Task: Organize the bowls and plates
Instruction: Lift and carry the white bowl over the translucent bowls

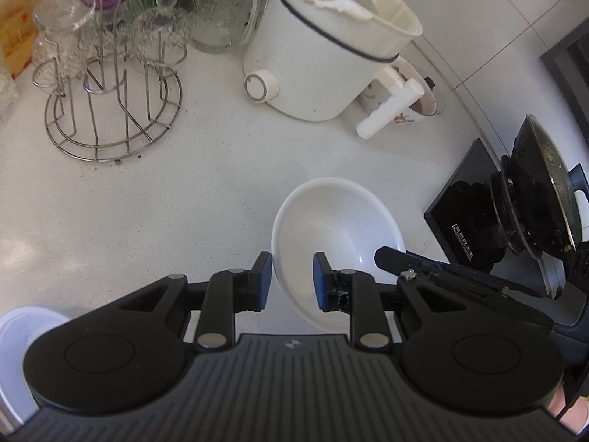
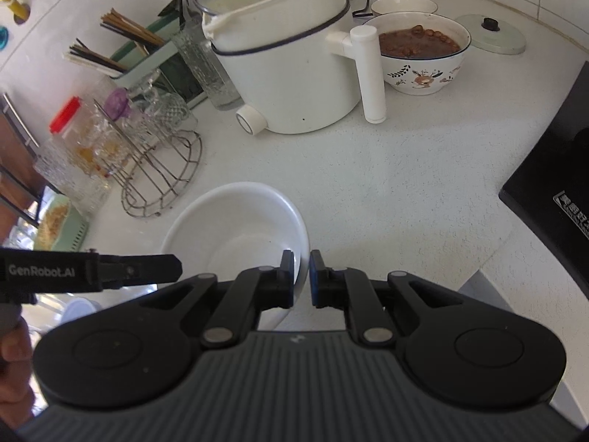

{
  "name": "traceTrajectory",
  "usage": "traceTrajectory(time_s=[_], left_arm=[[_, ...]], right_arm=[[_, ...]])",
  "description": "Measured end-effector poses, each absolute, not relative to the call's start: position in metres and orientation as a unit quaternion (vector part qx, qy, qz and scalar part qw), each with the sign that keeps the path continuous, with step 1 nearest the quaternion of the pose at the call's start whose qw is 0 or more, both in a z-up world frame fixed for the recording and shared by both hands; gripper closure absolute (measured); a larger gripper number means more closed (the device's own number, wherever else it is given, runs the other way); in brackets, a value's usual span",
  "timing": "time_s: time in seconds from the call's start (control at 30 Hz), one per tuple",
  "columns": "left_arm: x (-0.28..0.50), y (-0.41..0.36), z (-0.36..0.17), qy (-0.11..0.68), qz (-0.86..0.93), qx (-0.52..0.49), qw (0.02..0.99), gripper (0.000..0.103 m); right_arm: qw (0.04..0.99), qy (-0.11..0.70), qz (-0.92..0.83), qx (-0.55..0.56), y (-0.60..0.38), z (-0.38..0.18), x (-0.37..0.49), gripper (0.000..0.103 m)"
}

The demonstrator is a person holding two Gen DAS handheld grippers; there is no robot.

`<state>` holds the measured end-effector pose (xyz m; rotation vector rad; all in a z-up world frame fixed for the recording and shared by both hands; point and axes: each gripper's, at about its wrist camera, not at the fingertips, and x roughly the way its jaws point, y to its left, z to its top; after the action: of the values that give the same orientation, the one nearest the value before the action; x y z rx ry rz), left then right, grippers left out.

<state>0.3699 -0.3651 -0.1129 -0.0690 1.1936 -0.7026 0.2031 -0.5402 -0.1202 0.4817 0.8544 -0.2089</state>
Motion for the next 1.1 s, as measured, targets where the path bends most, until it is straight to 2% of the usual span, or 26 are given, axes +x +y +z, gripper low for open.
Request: traceTrajectory(time_s=[0.53, 1.1], left_arm=[[0.345, -0.329, -0.063, 0.535, -0.297, -0.052, 0.789, 0.076], [0.339, -0.276, -0.037, 0.507, -0.287, -0.073, 0.809, 0.076]], right_arm=[[0.882, 0.399, -0.073, 0.24, -0.511, -0.083, 0.188, 0.09], [0.894, 0.393, -0.049, 0.21, -0.467, -0.058, 0.194, 0.089]])
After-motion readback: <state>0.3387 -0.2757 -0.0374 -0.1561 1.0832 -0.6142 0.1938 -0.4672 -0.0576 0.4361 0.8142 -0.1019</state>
